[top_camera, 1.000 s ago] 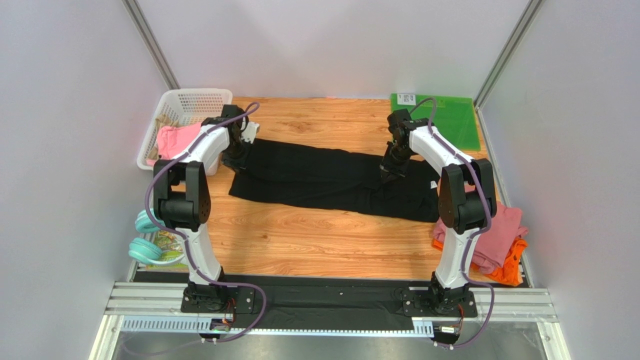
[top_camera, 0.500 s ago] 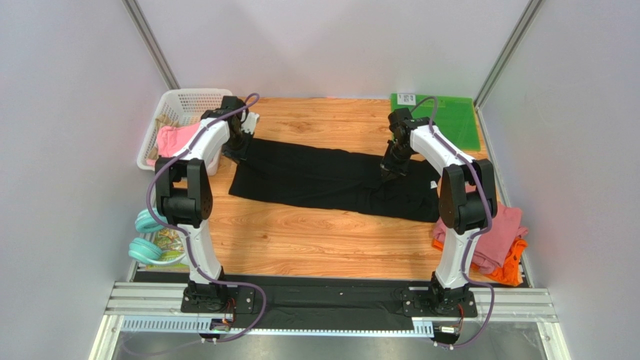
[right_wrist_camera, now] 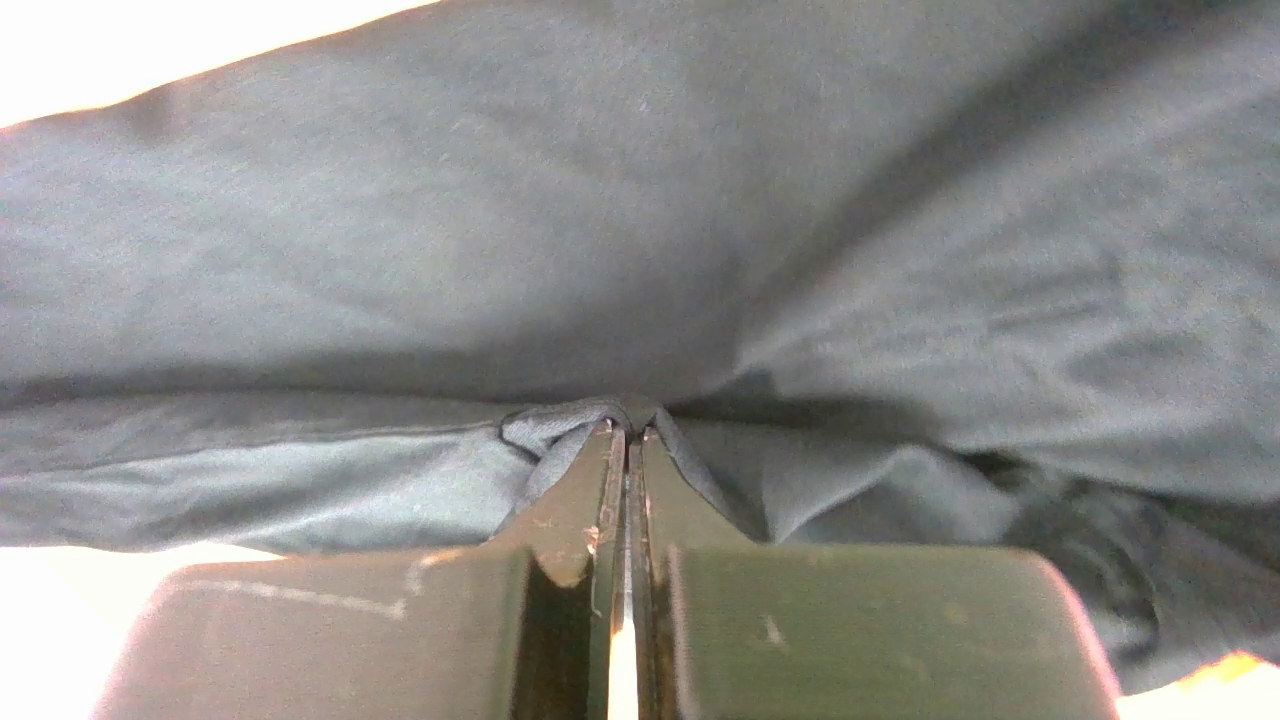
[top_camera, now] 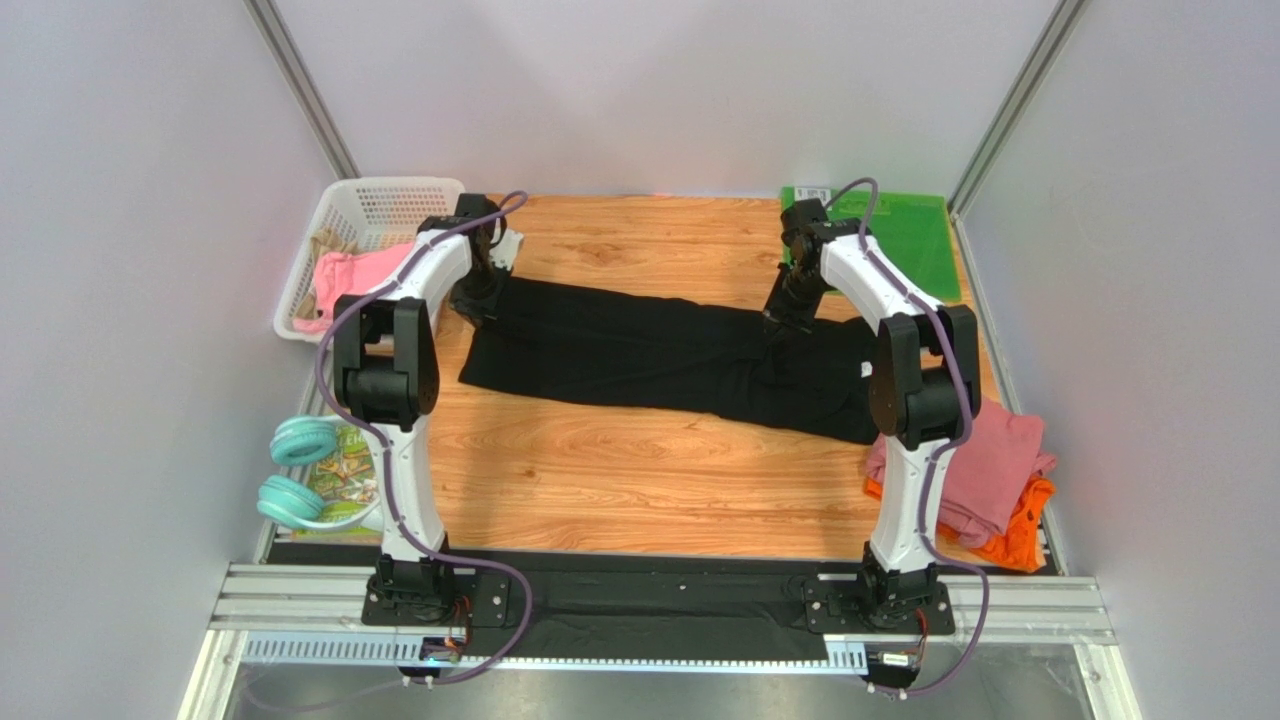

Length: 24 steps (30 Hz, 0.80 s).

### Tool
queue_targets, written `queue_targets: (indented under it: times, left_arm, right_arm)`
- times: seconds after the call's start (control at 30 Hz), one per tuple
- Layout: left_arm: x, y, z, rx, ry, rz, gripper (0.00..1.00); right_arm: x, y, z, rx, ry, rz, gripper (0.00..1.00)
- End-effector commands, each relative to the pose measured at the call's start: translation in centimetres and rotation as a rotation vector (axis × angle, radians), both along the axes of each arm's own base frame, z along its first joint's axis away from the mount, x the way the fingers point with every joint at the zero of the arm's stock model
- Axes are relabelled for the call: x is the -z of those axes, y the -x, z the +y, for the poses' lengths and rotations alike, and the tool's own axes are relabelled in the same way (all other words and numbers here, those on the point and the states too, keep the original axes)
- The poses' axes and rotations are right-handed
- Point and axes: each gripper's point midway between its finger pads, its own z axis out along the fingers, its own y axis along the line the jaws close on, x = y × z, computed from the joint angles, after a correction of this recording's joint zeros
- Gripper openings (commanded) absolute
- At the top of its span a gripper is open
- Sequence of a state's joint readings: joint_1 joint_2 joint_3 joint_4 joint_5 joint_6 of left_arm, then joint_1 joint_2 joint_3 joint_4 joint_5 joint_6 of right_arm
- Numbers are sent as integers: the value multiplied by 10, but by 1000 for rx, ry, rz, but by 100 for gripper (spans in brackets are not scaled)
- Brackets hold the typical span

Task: Fold and stack the t-shirts
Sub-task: Fold the other side of the tshirt into a rectangle

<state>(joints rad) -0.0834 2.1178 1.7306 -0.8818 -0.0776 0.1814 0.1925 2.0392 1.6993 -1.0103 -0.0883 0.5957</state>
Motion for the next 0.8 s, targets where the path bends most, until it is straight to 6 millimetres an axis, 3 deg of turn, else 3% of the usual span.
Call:
queue_targets:
  times: [0.0, 0.13, 0.17, 0.2, 0.4, 0.43, 0.47, 0.53, 0.57, 0.6, 0.63, 0.77]
  left_arm:
    - [-7, -11, 16, -31, -59, -40, 0]
    - [-15, -18, 25, -47, -103, -68, 0]
    - [-15, -19, 26, -51, -113, -68, 0]
    - [-17, -20, 28, -53, -123, -76, 0]
    - [-25, -22, 47, -91, -209, -106, 5]
    - [-27, -22, 49, -93, -221, -111, 11]
    - [-29, -23, 49, -92, -221, -117, 29]
    - [-33, -21, 48, -91, -217, -121, 53]
    - [-39, -21, 48, -97, -212, -135, 79]
    - [-42, -21, 47, -95, -213, -141, 90]
    - [-49, -20, 47, -95, -207, -155, 98]
    - [-69, -10, 29, -59, -153, -190, 100]
  right_arm:
    - [12, -9, -2, -17, 6, 20, 0]
    - [16, -12, 0, -34, 2, 28, 6]
    - [17, -14, 1, -42, 3, 29, 10]
    - [17, -14, 1, -43, 3, 36, 19]
    - [1, -24, -1, -56, 22, 5, 41]
    - [-4, -25, -3, -56, 31, -7, 42]
    - [-9, -24, -7, -54, 53, -9, 43]
    - [-26, -25, -11, -50, 67, -47, 45]
    - [-31, -23, -13, -47, 76, -56, 45]
    - [-36, -22, -14, -43, 77, -66, 46]
    - [-46, -16, -15, -38, 74, -79, 46]
    - [-66, 5, -15, -37, 47, -121, 46]
